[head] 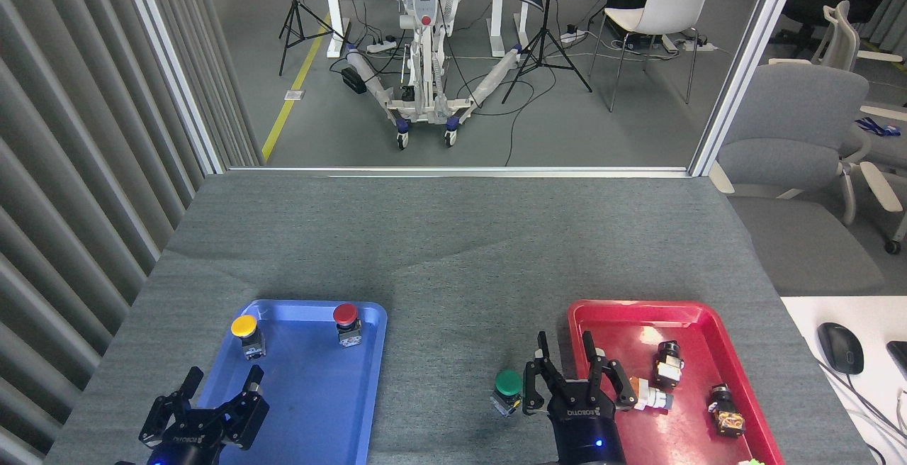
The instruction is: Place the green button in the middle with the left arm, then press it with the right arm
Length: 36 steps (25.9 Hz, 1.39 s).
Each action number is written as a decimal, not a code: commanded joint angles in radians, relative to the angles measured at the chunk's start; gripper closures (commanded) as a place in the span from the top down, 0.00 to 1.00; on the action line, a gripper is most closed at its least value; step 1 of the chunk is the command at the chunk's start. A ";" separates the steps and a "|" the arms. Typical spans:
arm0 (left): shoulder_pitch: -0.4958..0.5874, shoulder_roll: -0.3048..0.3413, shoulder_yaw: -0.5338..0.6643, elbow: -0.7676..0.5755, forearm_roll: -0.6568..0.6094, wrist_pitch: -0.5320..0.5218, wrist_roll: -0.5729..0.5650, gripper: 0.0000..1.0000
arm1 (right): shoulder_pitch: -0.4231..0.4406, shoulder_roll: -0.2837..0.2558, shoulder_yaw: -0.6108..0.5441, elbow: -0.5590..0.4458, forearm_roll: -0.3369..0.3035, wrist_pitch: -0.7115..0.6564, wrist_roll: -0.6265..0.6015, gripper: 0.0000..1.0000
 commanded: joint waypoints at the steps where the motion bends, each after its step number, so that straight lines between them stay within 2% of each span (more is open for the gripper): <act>1: 0.003 -0.007 -0.003 0.006 -0.001 0.002 0.003 0.99 | 0.017 -0.016 -0.055 -0.010 -0.003 -0.008 0.004 1.00; 7: 0.003 -0.006 -0.003 0.012 -0.001 0.003 0.002 0.99 | 0.028 -0.051 -0.087 -0.011 -0.003 -0.008 0.013 1.00; 27: -0.018 -0.004 -0.001 -0.052 0.014 -0.012 -0.010 0.99 | 0.095 -0.065 -0.118 -0.021 -0.005 -0.037 0.004 1.00; 32: -0.028 0.004 -0.004 -0.057 0.002 -0.066 -0.010 0.99 | 0.095 -0.065 -0.116 -0.021 -0.006 -0.048 0.010 1.00; 36: -0.020 0.005 -0.003 -0.048 0.000 -0.067 -0.009 0.99 | 0.099 -0.070 -0.116 -0.021 -0.006 -0.089 0.011 1.00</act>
